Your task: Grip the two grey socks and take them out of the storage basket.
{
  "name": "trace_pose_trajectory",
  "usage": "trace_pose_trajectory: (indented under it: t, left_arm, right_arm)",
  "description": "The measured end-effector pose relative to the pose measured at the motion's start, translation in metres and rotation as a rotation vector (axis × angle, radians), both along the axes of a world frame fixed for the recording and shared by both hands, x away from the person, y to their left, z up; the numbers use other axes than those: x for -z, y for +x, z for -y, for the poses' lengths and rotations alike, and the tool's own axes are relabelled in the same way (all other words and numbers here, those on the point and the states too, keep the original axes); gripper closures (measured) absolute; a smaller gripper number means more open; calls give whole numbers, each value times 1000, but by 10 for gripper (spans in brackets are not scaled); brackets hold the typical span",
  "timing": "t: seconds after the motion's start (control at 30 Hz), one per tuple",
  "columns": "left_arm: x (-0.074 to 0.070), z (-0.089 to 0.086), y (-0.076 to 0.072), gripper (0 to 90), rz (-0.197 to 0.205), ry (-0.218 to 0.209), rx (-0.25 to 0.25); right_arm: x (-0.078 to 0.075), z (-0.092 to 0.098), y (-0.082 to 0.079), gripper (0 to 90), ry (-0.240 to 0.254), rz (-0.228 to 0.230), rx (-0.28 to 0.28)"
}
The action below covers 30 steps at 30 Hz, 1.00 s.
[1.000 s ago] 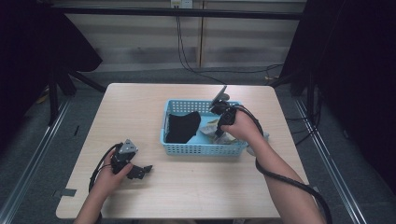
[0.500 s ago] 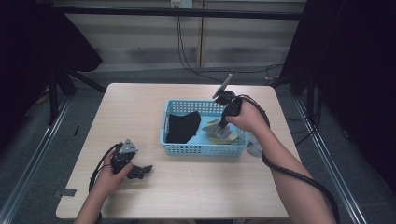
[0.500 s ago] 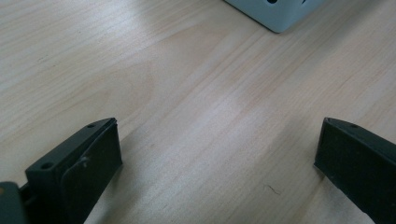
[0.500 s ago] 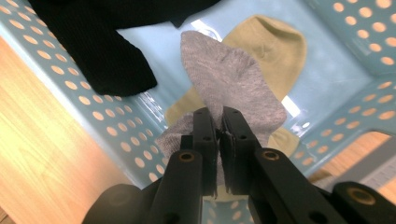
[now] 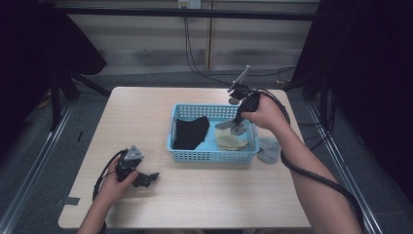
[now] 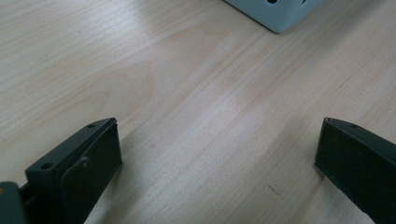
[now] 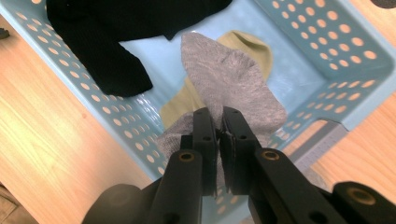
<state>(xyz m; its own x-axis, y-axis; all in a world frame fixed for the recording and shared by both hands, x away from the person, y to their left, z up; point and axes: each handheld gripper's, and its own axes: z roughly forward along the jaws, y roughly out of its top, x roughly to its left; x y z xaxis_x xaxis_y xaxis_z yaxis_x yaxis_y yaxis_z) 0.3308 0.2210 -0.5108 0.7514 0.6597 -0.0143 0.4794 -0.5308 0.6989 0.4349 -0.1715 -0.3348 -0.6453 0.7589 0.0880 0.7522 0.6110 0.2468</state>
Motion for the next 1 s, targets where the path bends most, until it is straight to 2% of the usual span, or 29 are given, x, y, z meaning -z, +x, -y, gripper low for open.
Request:
trace_pose_trajectory:
  t: [0.63, 1.0]
  left_arm:
    - [0, 0, 0, 0, 0, 0, -1]
    - [0, 0, 0, 0, -2, -5, -4]
  right_arm:
    - [-28, 40, -2, 850, 22, 45, 59]
    - [-29, 62, -5, 851, 25, 60, 102]
